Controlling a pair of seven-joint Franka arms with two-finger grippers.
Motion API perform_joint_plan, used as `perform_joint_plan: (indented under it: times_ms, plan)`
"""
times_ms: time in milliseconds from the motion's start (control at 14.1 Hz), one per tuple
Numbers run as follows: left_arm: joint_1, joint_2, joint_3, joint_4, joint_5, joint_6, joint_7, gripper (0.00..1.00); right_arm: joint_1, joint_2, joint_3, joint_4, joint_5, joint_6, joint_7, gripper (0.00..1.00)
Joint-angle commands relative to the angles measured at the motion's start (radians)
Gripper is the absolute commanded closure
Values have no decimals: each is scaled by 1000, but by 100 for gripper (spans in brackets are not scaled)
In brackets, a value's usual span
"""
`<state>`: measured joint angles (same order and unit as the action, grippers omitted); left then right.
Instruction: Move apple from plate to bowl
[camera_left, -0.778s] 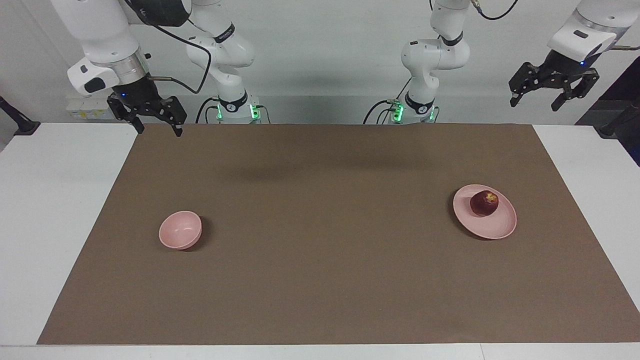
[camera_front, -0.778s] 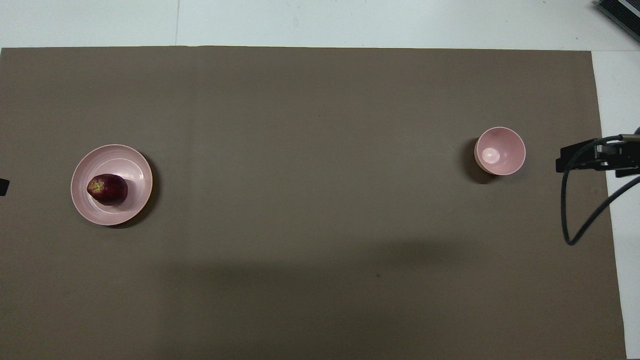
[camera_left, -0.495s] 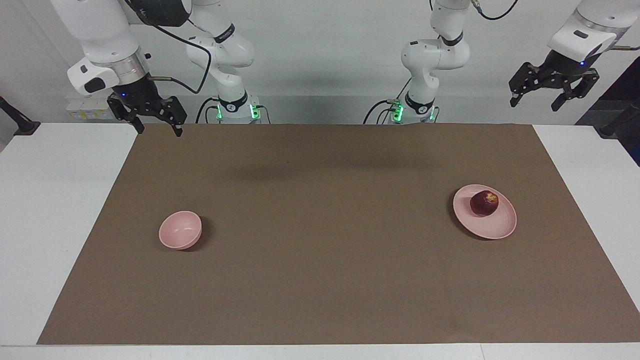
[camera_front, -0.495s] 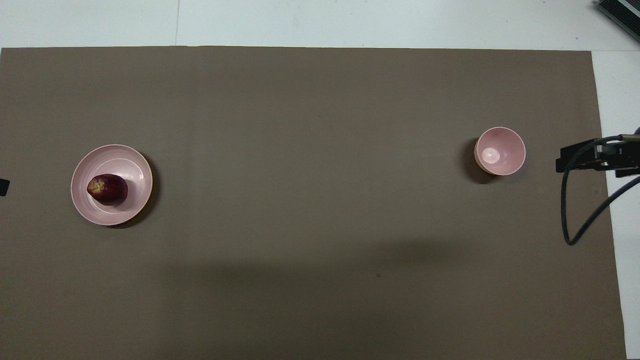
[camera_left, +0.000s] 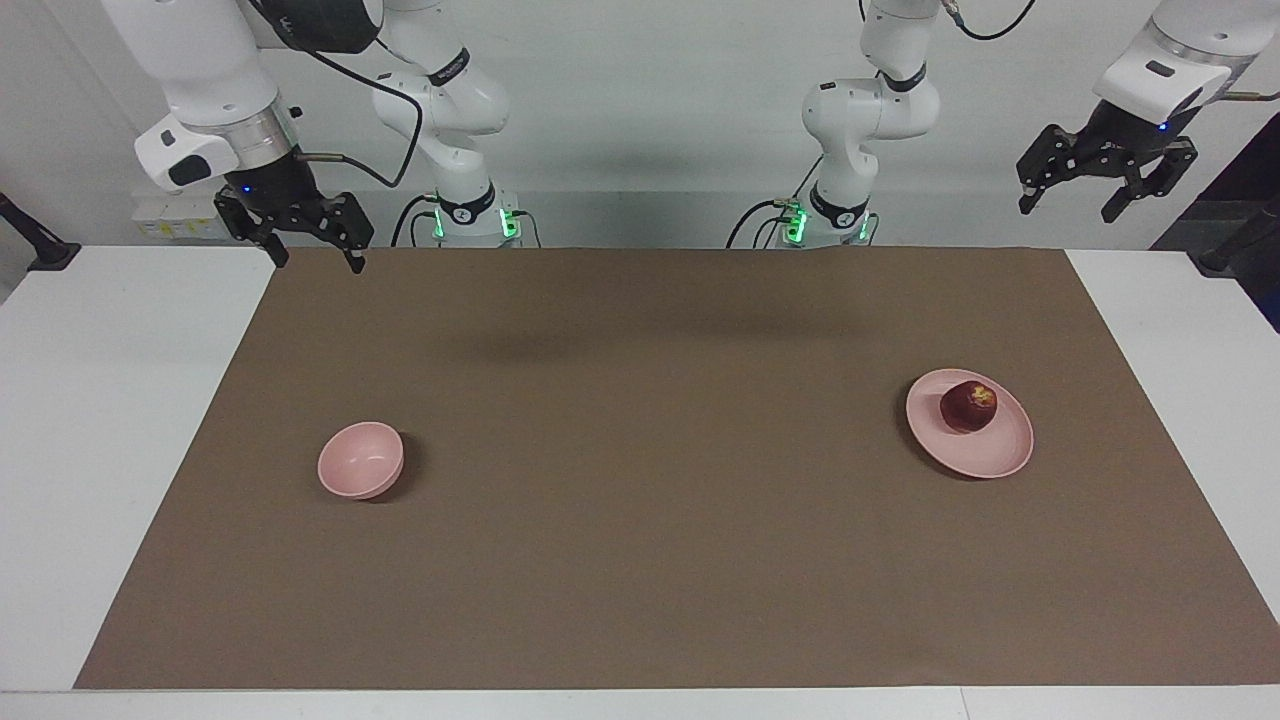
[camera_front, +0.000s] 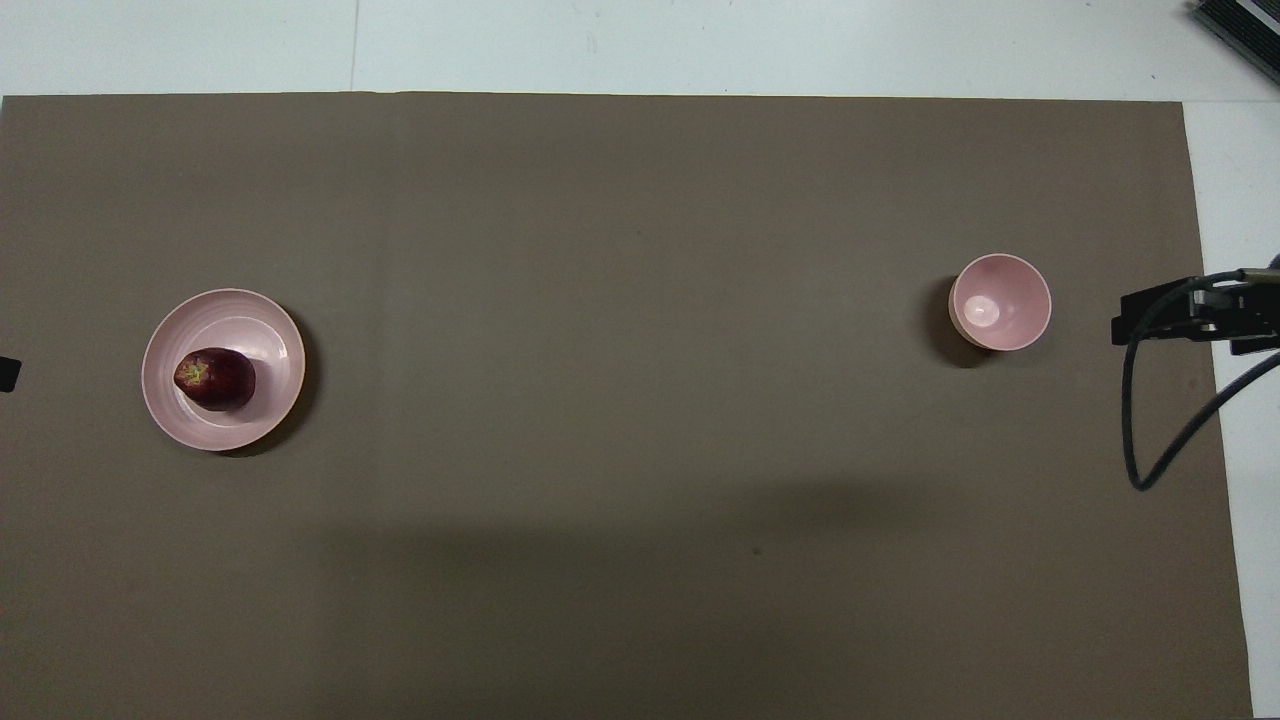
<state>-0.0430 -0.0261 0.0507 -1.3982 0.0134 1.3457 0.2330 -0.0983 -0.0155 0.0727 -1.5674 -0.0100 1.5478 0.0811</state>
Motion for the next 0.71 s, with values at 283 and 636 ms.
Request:
perform_joint_plan:
  times_ms: [283,636]
  plan:
    - [6,-66,-3,-149,3,144,6,0,-8,0,4,1,1,-5,-20,0]
    - [8,-66,0,-290,2,288,6,0,-8,0,4,1,-1,-5,-20,0]
